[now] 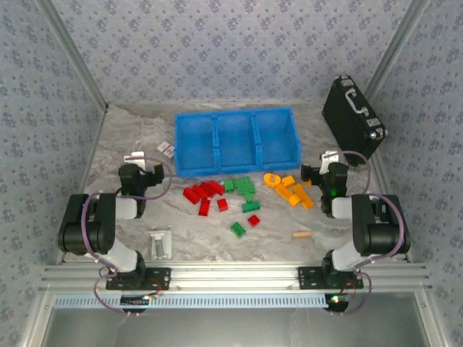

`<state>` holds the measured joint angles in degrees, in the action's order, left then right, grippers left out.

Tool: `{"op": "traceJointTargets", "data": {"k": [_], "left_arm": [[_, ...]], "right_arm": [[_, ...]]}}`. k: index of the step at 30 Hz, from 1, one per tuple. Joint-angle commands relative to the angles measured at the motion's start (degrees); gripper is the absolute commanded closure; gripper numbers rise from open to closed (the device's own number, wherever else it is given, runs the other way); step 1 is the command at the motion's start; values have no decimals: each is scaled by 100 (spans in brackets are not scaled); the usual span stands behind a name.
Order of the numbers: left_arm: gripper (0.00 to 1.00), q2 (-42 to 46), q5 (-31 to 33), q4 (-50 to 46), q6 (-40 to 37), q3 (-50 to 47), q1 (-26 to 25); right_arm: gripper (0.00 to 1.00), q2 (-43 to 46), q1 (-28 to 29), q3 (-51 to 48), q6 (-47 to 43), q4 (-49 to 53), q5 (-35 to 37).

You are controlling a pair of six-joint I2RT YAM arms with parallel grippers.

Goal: Sort the legos into containers by color
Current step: Pick up the lego from the middle-right of the table.

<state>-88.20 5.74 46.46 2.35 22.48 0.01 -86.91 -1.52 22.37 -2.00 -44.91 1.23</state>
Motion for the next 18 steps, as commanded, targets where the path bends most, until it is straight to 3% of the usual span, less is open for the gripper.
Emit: {"op": "traceJointTargets", "data": {"k": [1,18], "left_arm": [[0,31,-73,22,-68,112,26],[0,30,-75,24,-68,112,27]], "right_arm": [[1,-20,-15,25,15,-106,22],[1,-21,-33,39,24,-80,-18]]}}
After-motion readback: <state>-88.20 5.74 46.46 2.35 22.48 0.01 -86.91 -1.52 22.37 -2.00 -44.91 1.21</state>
